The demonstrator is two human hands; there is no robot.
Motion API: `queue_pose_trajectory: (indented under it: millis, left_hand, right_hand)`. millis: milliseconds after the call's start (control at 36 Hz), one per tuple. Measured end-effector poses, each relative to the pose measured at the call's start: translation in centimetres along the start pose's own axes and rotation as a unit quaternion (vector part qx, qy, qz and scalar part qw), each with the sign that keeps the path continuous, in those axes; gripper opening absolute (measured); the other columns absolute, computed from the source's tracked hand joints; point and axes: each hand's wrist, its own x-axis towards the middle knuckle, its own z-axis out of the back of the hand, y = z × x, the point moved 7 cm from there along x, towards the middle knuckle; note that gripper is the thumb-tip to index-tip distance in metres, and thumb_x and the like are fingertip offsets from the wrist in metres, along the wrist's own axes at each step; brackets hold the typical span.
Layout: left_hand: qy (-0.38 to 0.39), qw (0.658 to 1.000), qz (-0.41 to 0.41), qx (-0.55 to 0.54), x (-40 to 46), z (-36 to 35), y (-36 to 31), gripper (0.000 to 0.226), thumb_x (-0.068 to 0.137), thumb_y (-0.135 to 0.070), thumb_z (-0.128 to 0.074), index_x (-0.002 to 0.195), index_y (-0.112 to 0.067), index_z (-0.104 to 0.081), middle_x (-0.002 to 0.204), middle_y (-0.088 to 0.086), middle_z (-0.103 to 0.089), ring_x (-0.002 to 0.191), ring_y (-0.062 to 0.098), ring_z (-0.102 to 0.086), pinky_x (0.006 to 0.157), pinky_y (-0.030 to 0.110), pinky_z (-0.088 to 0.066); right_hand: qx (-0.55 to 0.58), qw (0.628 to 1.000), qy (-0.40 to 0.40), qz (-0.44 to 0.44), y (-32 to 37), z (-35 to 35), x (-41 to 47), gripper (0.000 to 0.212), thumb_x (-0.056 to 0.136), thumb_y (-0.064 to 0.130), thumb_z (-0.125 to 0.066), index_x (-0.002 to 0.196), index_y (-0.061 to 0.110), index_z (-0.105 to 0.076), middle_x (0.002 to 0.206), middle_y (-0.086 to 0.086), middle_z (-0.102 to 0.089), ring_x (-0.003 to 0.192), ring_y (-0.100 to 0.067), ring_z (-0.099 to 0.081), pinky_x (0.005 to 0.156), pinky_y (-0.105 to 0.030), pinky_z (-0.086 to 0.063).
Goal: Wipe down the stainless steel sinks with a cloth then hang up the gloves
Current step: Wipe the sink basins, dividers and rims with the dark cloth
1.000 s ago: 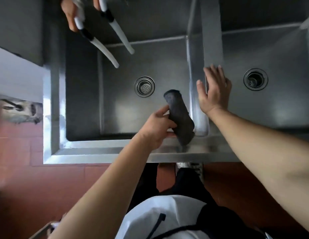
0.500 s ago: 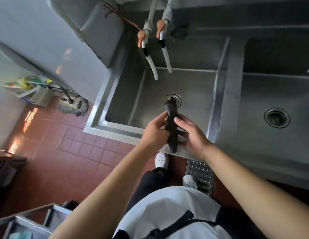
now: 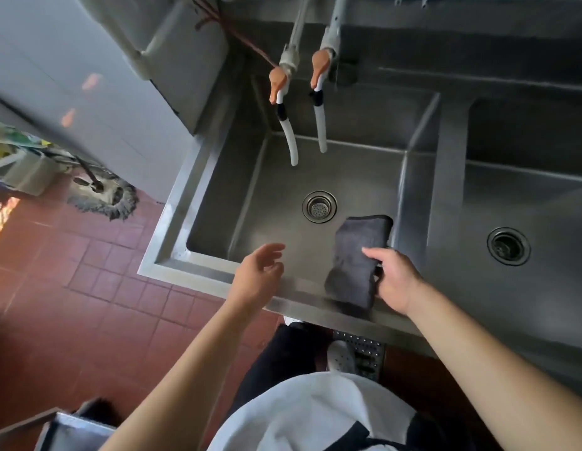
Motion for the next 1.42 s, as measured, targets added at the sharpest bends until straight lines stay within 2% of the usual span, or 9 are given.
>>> queue_pose_trajectory:
  millis: [167, 278, 417, 500, 583, 750, 944, 1250, 1417]
  left_hand:
    - [0.019, 0.96, -0.047, 0.274, 7.0, -0.2, 2.9, 0.054, 0.092, -0.019, -0.055, 0.145, -0.025, -0.047, 0.132, 0.009, -0.062, 0.118, 0.032, -0.056, 0.103, 0.04, -0.044]
    - [0.07, 0.912, -0.092, 0.392, 9.8, -2.5, 4.7, 0.062, 0.092, -0.03, -0.05, 0.151, -0.031, -0.032, 0.135, 0.0, -0.06, 0.126, 0.028, -0.05, 0.106, 0.039, -0.034]
    - [0.062, 0.904, -0.112, 0.408, 10.5, -3.4, 5.9, 0.055, 0.087, -0.039, -0.034, 0.139, -0.028, -0.05, 0.121, -0.004, -0.069, 0.116, 0.023, -0.059, 0.1, 0.04, -0.041]
    - [0.046, 0.909, -0.099, 0.403, 10.6, -3.3, 5.8, 0.051, 0.085, -0.04, -0.036, 0.131, -0.027, -0.055, 0.113, -0.004, -0.071, 0.111, 0.024, -0.061, 0.095, 0.041, -0.045]
    - [0.047, 0.907, -0.078, 0.411, 10.6, -3.2, 5.7, 0.045, 0.085, -0.042, -0.037, 0.121, -0.026, -0.058, 0.105, -0.004, -0.072, 0.104, 0.025, -0.062, 0.087, 0.04, -0.048]
    - [0.044, 0.902, -0.054, 0.426, 10.5, -3.1, 5.5, 0.04, 0.085, -0.041, -0.037, 0.108, -0.023, -0.065, 0.093, -0.004, -0.072, 0.093, 0.025, -0.065, 0.08, 0.036, -0.05]
    - [0.059, 0.898, -0.038, 0.435, 10.6, -3.2, 5.3, 0.043, 0.085, -0.041, -0.04, 0.11, -0.02, -0.067, 0.097, -0.002, -0.073, 0.093, 0.025, -0.066, 0.078, 0.036, -0.053]
    - [0.081, 0.909, -0.006, 0.408, 10.9, -3.0, 5.8, 0.044, 0.082, -0.041, -0.044, 0.116, -0.022, -0.066, 0.101, -0.005, -0.071, 0.094, 0.022, -0.066, 0.077, 0.037, -0.054]
    - [0.102, 0.913, 0.008, 0.396, 11.0, -2.9, 5.7, 0.047, 0.083, -0.045, -0.032, 0.113, -0.024, -0.061, 0.103, -0.006, -0.067, 0.1, 0.022, -0.062, 0.084, 0.038, -0.048]
  right_hand:
    - [-0.175, 0.972, -0.151, 0.031, 3.1, 3.2, 7.9, 0.013, 0.09, 0.006, -0.057, 0.089, 0.019, -0.059, 0.097, -0.01, -0.068, 0.079, -0.024, -0.065, 0.069, -0.031, -0.051]
    - [-0.356, 0.926, -0.121, 0.012, 4.6, 2.9, 13.7, 0.012, 0.087, 0.007, -0.061, 0.084, 0.019, -0.058, 0.098, -0.013, -0.068, 0.083, -0.025, -0.062, 0.073, -0.03, -0.046]
    - [-0.568, 0.822, -0.038, -0.014, 4.0, 1.3, 19.1, 0.019, 0.088, 0.006, -0.057, 0.088, 0.021, -0.068, 0.091, -0.002, -0.07, 0.089, -0.023, -0.063, 0.061, -0.017, -0.045]
    - [-0.538, 0.822, -0.18, 0.054, 4.8, 2.3, 20.8, 0.041, 0.094, 0.016, -0.05, 0.133, 0.025, -0.058, 0.134, -0.005, -0.061, 0.12, -0.028, -0.058, 0.099, -0.03, -0.046]
    - [-0.471, 0.825, -0.305, 0.063, 3.1, 3.3, 20.5, 0.047, 0.095, 0.025, -0.047, 0.142, 0.022, -0.047, 0.147, -0.006, -0.048, 0.131, -0.031, -0.049, 0.108, -0.039, -0.041]
    - [-0.439, 0.849, -0.29, -0.055, -5.7, 2.0, 22.5, 0.079, 0.098, 0.052, -0.042, 0.158, 0.019, -0.003, 0.166, -0.002, 0.001, 0.152, -0.027, -0.001, 0.121, -0.048, -0.01]
    - [-0.39, 0.837, -0.379, -0.056, -6.1, -0.4, 27.1, 0.089, 0.095, 0.065, -0.034, 0.157, 0.015, 0.007, 0.164, -0.011, 0.014, 0.15, -0.038, 0.014, 0.12, -0.051, 0.0]
    - [-0.637, 0.682, -0.3, 0.199, 12.6, -1.3, 40.6, 0.081, 0.089, 0.047, -0.035, 0.157, 0.013, -0.007, 0.166, -0.009, 0.001, 0.151, -0.035, 0.007, 0.119, -0.056, -0.004]
    - [-0.66, 0.646, -0.267, 0.274, 12.2, -9.9, 42.3, 0.079, 0.09, 0.048, -0.03, 0.157, 0.009, -0.013, 0.165, -0.01, -0.008, 0.152, -0.035, 0.0, 0.121, -0.053, -0.005]
